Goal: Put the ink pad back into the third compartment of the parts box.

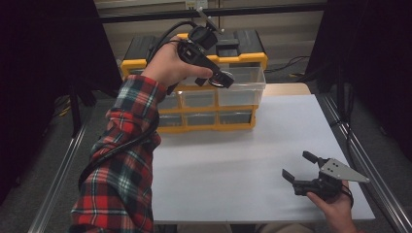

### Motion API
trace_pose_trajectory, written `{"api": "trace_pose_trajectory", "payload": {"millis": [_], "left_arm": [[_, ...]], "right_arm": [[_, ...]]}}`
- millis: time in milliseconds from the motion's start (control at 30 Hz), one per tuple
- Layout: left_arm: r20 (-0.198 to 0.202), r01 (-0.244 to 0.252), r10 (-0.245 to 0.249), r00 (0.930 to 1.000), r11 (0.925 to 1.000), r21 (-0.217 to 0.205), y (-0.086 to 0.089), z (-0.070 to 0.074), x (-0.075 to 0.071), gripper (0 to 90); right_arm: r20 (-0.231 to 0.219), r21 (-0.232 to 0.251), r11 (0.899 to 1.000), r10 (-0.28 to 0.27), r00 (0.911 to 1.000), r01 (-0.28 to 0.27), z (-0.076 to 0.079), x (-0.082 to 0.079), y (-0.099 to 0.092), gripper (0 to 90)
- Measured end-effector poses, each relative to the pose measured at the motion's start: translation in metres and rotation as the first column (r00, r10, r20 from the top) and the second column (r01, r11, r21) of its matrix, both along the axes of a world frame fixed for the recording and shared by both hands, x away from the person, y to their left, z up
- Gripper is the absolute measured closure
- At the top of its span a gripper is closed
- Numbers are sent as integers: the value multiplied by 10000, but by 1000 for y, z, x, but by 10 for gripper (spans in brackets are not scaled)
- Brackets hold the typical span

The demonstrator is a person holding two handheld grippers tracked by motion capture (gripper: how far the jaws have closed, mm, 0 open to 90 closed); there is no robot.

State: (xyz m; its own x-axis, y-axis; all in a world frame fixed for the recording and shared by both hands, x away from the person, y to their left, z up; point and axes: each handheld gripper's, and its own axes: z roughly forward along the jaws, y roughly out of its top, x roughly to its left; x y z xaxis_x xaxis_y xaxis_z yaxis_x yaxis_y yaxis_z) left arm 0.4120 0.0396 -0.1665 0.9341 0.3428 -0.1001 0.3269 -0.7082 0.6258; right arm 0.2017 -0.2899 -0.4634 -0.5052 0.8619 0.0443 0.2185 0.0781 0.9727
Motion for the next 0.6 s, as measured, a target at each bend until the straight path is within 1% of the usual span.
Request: {"api": "trace_pose_trajectory", "payload": {"millis": [67, 133, 200, 233, 267, 300, 367, 400, 467, 567, 600], "left_arm": [[-43, -47, 47, 10000, 10000, -50, -2, -1, 1, 302], [31, 3, -3, 10000, 10000, -15, -3, -1, 2, 302], [17, -131, 131, 9999, 9999, -60, -5, -1, 1, 302], [102, 28, -28, 9999, 10000, 27, -5, -1, 3, 302], [139, 10, -11, 9999, 10000, 45, -6, 0, 4, 302], [165, -99, 100, 9998, 9999, -24, -6, -1, 3, 302], [168, 33, -33, 9999, 10000, 3, -7, -1, 5, 302], [167, -48, 48, 9998, 10000, -27, -8, -1, 5, 302], [189, 43, -44, 9998, 10000, 46, -9, -2, 7, 302], [116, -117, 118, 9999, 9999, -95, -10, -4, 8, 302], [186, -79, 81, 9998, 9999, -98, -10, -4, 9, 302]], "right_arm": [[-10, 5, 10000, 4, 10000, -4, 0, 0, 0, 30], [30, 7, 10000, -2, 10000, 2, 0, 0, 0, 30], [41, -35, 10000, 28, 10000, -27, 0, 0, -1, 29], [39, -35, 10000, 28, 10000, -28, 0, 0, -1, 30], [29, -30, 10000, 29, 10000, -29, 0, 0, -1, 30], [24, -46, 10000, 22, 10000, -22, 0, 0, -1, 30], [11, 20, 10000, 30, 10000, -30, 0, 0, 0, 30], [-1, -53, 10000, 60, 10000, -60, 0, 0, 0, 30], [38, -68, 10000, 67, 10000, -67, 0, 0, 0, 30], [67, -50, 10000, 32, 10000, -32, 0, 0, -1, 30], [59, 15, 10000, -1, 10000, 1, 0, 0, -1, 30]]}}
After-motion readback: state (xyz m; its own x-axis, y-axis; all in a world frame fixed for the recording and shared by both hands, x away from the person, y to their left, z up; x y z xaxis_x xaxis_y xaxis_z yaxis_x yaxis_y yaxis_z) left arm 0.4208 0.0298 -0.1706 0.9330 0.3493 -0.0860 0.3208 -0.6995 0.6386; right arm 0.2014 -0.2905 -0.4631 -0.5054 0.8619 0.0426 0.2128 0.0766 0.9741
